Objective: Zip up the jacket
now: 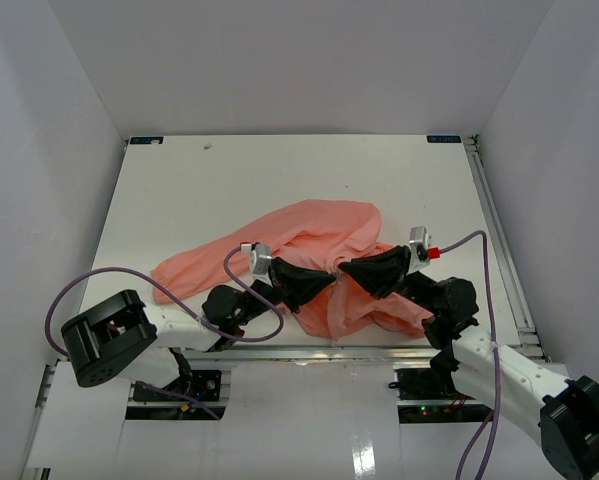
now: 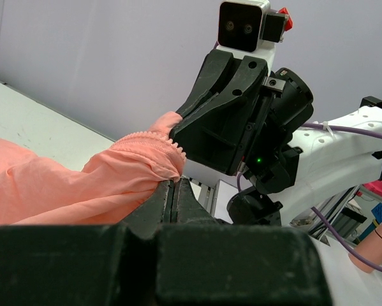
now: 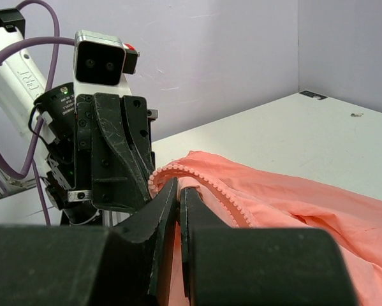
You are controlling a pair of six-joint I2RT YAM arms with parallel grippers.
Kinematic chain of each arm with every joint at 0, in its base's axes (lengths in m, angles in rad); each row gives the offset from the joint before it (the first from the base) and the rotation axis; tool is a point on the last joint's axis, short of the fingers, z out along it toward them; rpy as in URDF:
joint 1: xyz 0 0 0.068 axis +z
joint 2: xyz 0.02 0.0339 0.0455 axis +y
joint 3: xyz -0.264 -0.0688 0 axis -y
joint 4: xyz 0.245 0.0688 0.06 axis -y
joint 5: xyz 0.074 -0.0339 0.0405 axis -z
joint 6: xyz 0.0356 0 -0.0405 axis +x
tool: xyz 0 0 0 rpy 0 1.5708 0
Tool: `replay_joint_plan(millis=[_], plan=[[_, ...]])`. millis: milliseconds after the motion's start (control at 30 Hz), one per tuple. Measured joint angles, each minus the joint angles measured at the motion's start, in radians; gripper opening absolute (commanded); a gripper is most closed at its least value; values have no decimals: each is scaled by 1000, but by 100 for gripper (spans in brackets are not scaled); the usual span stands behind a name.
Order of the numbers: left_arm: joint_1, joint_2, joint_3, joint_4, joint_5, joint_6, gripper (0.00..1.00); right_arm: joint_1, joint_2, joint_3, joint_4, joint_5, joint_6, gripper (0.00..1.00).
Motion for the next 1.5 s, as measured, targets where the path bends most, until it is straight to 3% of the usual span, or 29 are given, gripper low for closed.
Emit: replay_joint_plan(millis=[833, 1133, 1467, 1500], plan=[[2, 4, -5, 5, -24, 27, 0, 2, -16, 41, -124, 8, -10, 8], [9, -78, 5, -116, -27, -35, 0, 2, -14, 49, -209, 16, -11, 12], [37, -157, 43, -395, -34, -119, 0, 1, 28, 58, -293, 37, -11, 13], [37, -159, 42, -405, -41, -122, 0, 1, 35, 58, -295, 41, -6, 17]])
